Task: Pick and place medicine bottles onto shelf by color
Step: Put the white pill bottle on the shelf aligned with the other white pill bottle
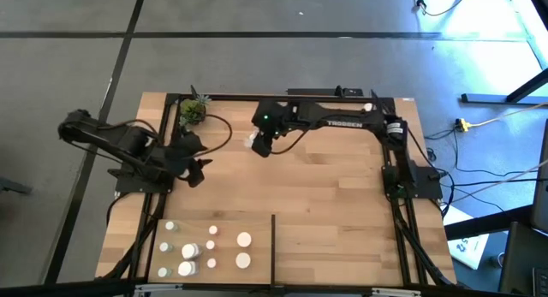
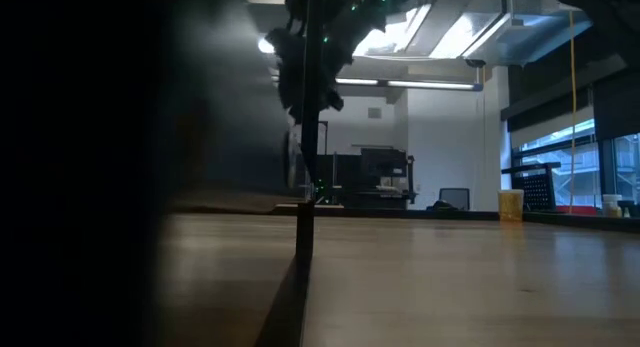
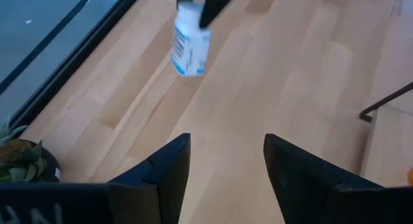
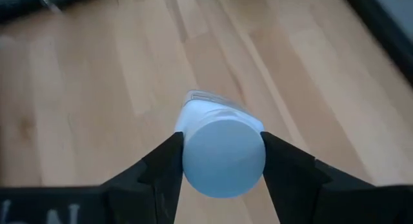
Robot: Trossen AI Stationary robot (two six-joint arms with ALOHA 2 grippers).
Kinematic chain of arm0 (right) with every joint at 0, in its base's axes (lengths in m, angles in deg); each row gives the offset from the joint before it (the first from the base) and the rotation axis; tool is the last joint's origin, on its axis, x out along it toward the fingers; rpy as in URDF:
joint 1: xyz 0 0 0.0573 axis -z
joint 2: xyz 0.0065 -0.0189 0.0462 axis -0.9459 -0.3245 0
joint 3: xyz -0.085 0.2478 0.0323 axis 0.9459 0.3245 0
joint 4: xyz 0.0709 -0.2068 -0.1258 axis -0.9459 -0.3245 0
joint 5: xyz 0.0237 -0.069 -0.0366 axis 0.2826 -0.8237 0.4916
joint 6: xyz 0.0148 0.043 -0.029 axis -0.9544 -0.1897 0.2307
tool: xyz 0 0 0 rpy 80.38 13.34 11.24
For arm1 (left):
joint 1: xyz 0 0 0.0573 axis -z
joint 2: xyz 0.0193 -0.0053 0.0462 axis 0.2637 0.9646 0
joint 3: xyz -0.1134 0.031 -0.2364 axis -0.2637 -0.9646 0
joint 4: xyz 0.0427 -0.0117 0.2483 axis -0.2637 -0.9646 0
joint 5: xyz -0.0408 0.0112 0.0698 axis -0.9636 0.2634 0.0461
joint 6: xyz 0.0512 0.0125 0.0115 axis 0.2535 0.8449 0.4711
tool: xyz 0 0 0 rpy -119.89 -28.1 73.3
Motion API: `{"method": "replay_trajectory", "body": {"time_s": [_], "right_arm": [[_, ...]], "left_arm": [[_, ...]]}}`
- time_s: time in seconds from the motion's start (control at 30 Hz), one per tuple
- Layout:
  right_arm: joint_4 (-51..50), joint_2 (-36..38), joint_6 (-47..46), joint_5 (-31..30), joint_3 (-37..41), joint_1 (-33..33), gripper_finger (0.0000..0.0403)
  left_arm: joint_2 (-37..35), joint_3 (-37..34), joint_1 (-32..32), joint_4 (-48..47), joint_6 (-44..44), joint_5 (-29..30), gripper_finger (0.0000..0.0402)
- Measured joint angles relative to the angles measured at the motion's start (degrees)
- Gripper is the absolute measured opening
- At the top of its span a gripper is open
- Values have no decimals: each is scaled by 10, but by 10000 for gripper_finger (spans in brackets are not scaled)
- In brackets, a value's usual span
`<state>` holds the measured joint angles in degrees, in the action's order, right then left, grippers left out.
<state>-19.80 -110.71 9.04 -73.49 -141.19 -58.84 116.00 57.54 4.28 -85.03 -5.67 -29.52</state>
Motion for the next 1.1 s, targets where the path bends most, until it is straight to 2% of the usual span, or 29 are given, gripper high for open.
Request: {"method": "replay_trajectory", "body": {"time_s": [0.27,0.43,0.6,0.77,1.1], "right_arm": [[-25,-45,-1,-3,0,0,188],[-61,-57,-2,-38,0,0,188],[-72,-59,-2,-43,0,0,188],[-90,-59,-1,-89,0,2,188],[-127,-59,14,-86,0,7,188]], "left_arm": [[-19,0,0,0,-7,0,190],[-18,0,0,0,-9,0,190],[-18,0,0,0,-9,0,190],[-18,0,0,0,-9,0,190],[-18,0,0,0,-9,0,190]]}}
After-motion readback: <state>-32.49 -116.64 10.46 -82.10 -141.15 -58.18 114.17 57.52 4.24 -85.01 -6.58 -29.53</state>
